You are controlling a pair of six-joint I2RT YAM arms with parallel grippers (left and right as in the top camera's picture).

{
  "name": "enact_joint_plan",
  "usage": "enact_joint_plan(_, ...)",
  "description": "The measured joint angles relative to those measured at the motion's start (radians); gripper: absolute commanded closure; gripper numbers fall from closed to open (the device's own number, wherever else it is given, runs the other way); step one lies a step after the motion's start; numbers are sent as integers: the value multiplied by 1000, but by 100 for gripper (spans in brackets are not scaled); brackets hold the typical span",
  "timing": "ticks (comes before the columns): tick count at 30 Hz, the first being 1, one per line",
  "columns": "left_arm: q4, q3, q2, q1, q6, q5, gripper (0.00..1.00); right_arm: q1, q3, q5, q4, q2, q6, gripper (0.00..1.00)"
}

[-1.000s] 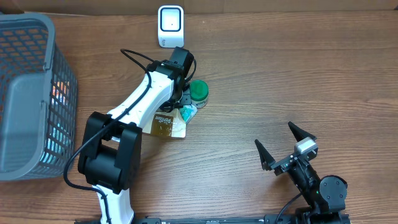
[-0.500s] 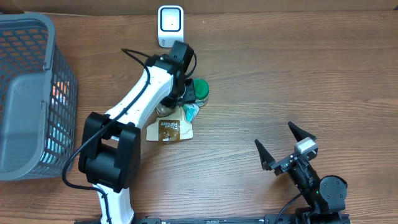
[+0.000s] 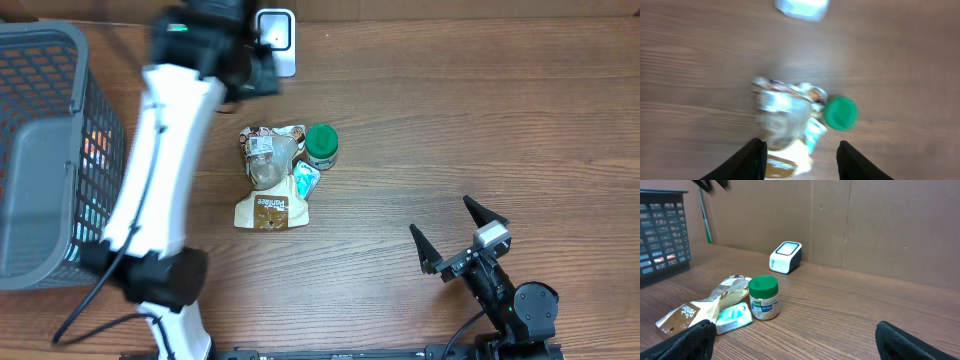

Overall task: Scan the item barcode
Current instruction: 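Return the left gripper into the basket toward the green package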

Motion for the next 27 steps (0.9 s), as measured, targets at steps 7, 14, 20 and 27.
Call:
enact_joint_plan(7, -108, 56, -188, 310, 8, -73, 43, 0, 0, 0, 0, 0, 0, 0)
enact_joint_plan(14, -176, 58, -248, 711, 38, -41, 41, 0, 0, 0, 0, 0, 0, 0)
enact_joint_plan(20, -166, -41, -248, 900, 85, 30, 42, 0, 0, 0, -1, 0, 0, 0)
enact_joint_plan(27, -56, -279, -248, 1035, 136, 105, 45, 0, 0, 0, 0, 0, 0, 0)
